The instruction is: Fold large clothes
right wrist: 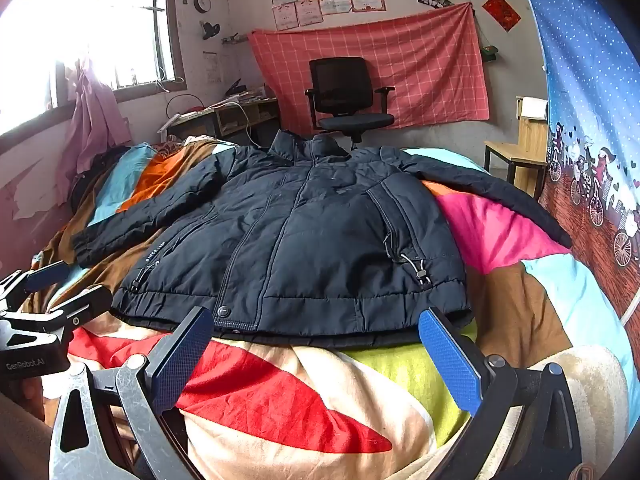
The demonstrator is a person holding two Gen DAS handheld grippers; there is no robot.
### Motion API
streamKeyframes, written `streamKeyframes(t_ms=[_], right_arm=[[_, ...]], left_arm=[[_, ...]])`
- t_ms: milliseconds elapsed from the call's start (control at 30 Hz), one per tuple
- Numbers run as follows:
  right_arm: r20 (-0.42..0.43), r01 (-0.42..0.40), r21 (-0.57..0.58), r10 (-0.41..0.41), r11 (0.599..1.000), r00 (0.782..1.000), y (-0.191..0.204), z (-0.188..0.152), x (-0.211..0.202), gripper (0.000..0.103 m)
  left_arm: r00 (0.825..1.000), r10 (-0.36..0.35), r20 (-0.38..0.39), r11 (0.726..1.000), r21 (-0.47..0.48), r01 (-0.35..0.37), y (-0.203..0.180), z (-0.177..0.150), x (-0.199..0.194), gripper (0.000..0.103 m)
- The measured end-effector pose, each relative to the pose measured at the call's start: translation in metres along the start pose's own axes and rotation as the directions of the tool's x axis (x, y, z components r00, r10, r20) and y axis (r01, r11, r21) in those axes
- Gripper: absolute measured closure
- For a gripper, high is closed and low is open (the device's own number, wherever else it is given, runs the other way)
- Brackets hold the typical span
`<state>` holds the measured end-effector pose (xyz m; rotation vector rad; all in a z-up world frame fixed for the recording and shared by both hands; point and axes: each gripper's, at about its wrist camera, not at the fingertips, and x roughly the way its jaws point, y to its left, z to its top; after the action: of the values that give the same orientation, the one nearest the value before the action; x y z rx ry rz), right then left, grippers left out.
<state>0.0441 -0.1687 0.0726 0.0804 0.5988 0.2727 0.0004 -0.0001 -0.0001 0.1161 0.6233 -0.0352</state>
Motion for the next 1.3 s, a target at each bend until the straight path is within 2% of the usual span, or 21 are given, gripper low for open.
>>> streamKeyframes(t_ms=[1300], right_arm=[[-0.004, -0.003, 0.004, 0.003, 1.000, 1.000, -0.0007, 0.0001, -0.0001, 0.000]], left_arm=[[1.000, 0.002, 0.006, 1.000, 0.000, -0.002, -0.0001, -0.0001, -0.0002, 0.002]])
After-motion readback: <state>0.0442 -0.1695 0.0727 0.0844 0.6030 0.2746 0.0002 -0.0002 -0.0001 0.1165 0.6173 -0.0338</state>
